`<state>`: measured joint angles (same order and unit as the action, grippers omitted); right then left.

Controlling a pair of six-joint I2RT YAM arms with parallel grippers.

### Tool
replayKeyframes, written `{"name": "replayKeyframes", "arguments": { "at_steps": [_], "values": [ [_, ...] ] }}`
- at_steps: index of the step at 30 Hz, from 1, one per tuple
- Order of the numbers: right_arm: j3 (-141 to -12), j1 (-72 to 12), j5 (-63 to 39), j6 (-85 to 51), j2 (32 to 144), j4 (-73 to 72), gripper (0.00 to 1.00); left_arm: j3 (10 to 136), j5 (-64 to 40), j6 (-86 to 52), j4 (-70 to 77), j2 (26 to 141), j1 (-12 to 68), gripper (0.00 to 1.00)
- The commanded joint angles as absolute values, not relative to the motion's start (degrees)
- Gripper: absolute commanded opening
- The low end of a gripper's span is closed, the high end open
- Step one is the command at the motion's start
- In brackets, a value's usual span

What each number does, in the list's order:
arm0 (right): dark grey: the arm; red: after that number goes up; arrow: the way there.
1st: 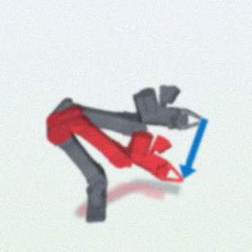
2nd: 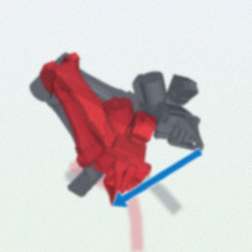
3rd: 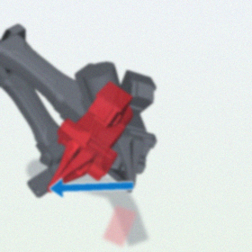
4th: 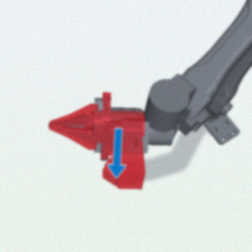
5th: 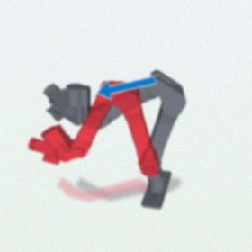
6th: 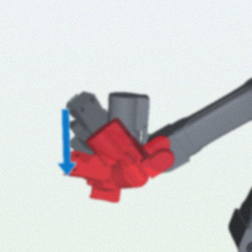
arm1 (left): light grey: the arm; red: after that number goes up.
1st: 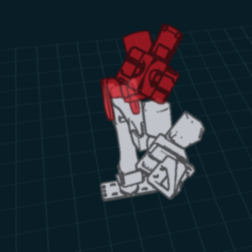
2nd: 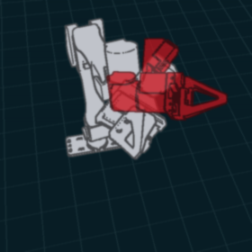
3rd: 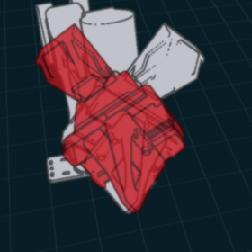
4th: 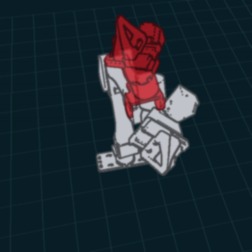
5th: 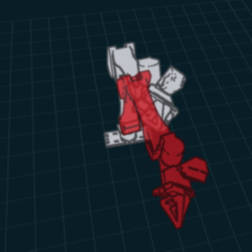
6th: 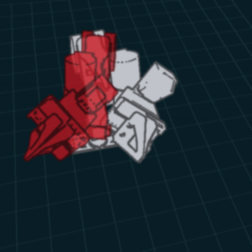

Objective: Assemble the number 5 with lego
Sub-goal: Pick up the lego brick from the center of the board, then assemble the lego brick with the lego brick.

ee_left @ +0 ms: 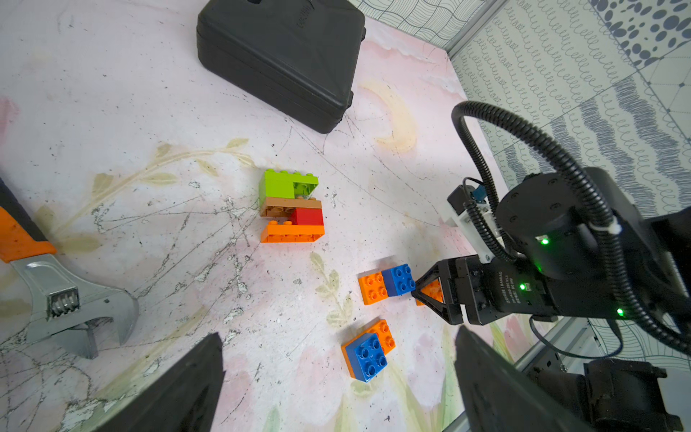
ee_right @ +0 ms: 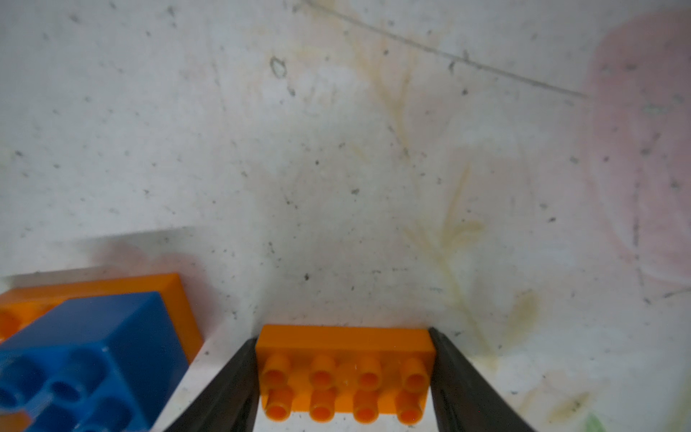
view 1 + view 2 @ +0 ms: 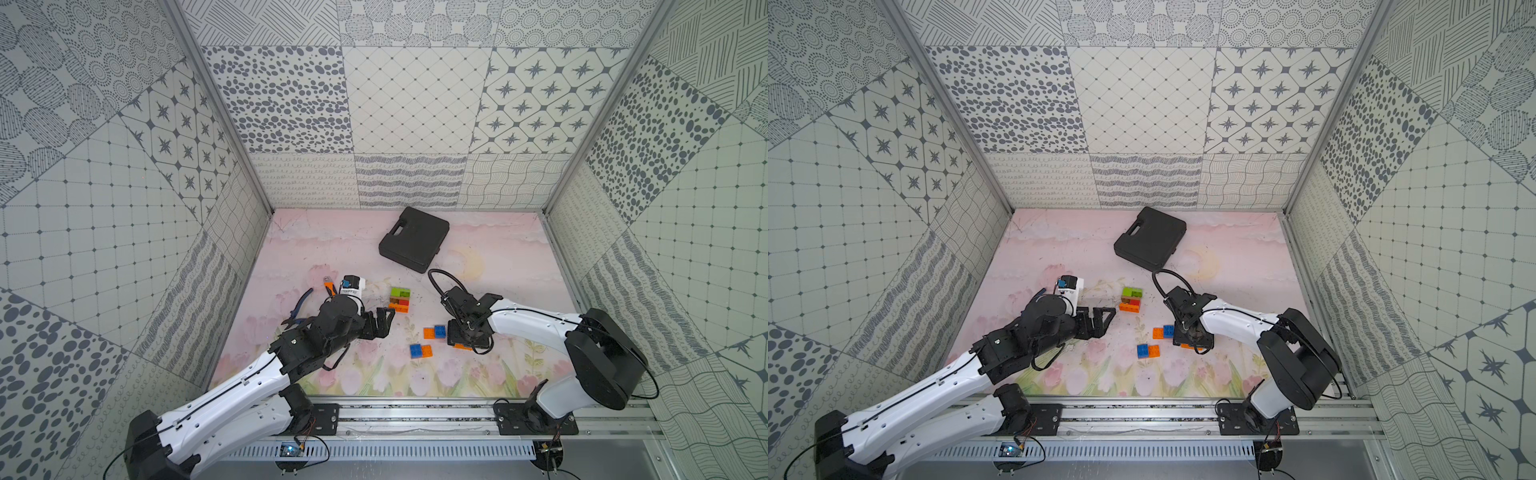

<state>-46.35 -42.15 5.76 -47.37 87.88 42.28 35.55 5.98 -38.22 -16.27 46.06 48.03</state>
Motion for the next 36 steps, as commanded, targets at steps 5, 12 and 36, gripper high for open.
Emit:
{"name": "replayKeyframes", "arguments": {
  "at_steps": [5, 12, 36],
  "values": [
    [-47.1, -43.6, 6.2, -48.9, 88.7, 44.1, 0.62, 35.0, 7.1, -38.8, -13.7, 46.1, 48.2, 1.0],
    [-47.9, -45.0, 6.4, -48.7, 80.8, 47.6, 0.61, 34.5, 5.4, -40.7, -14.6, 48.4, 47.9, 1.0],
    [-65.7, -60.5, 5.3, -46.5, 94.7, 47.4, 0.61, 29.8, 16.1, -53.2, -25.3, 39.7, 47.3, 1.0]
  ]
}}
